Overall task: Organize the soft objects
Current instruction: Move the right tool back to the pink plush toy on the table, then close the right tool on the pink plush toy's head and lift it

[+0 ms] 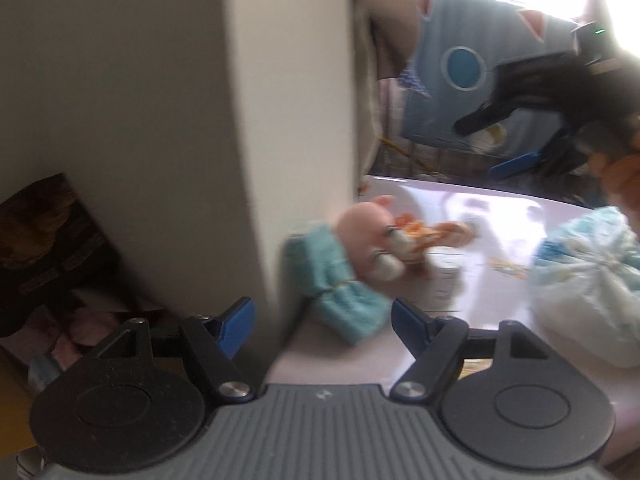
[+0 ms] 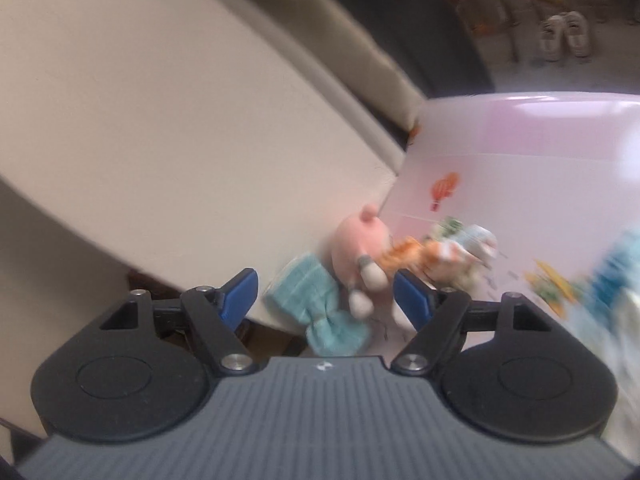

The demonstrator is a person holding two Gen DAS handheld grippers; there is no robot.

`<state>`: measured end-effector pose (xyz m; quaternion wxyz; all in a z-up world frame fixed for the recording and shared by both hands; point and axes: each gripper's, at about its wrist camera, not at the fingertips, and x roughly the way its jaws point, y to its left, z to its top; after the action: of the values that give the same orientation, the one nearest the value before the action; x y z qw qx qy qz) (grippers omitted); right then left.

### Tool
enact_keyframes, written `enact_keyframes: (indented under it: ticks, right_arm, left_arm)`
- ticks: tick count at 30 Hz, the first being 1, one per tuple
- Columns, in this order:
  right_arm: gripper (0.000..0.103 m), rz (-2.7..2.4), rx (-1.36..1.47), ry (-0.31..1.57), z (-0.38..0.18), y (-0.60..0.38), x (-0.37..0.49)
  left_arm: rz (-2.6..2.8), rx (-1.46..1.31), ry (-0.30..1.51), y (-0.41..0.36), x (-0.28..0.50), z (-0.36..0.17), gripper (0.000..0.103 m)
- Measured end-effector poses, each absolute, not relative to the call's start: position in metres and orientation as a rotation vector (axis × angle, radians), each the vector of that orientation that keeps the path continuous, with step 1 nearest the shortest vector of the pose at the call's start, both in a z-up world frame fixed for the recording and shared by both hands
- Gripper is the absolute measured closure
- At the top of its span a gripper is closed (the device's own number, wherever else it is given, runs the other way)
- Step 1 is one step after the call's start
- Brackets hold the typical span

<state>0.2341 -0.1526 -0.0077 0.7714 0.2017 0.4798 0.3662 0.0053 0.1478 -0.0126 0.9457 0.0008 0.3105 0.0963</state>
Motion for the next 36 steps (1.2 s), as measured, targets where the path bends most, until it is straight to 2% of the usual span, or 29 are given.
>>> enact_keyframes:
  ticks: [10, 11, 13, 15, 18, 23, 30, 36]
  right_arm:
    - [0.028, 0.731, 0.261, 1.137, -0.077, -0.044, 0.311]
    - [0.029, 0.735, 0.239, 1.16, -0.084, -0.036, 0.315]
    - [0.042, 0.728, 0.213, 1.199, -0.097, -0.025, 0.316]
    - [0.048, 0.727, 0.207, 1.179, -0.099, -0.023, 0.311]
    - [0.052, 0.722, 0.203, 1.147, -0.091, -0.024, 0.305]
    - [0.053, 0.725, 0.306, 1.036, -0.066, -0.045, 0.3]
    - [0.053, 0.783, 0.442, 0.86, 0.009, -0.111, 0.266]
    - [0.052, 0.704, 0.298, 0.845, 0.046, -0.178, 0.197]
  left_arm:
    - [0.261, -0.072, 0.668, 0.214, 0.009, -0.04, 0.026]
    - [0.263, -0.074, 0.674, 0.216, 0.01, -0.042, 0.026]
    - [0.262, -0.076, 0.683, 0.22, 0.008, -0.045, 0.026]
    - [0.263, -0.075, 0.687, 0.224, 0.007, -0.049, 0.026]
    - [0.261, -0.077, 0.687, 0.224, 0.003, -0.051, 0.027]
    - [0.252, -0.065, 0.686, 0.22, 0.0, -0.049, 0.027]
    - [0.213, -0.067, 0.666, 0.207, -0.007, -0.038, 0.027]
    - [0.147, -0.11, 0.672, 0.194, -0.01, -0.03, 0.028]
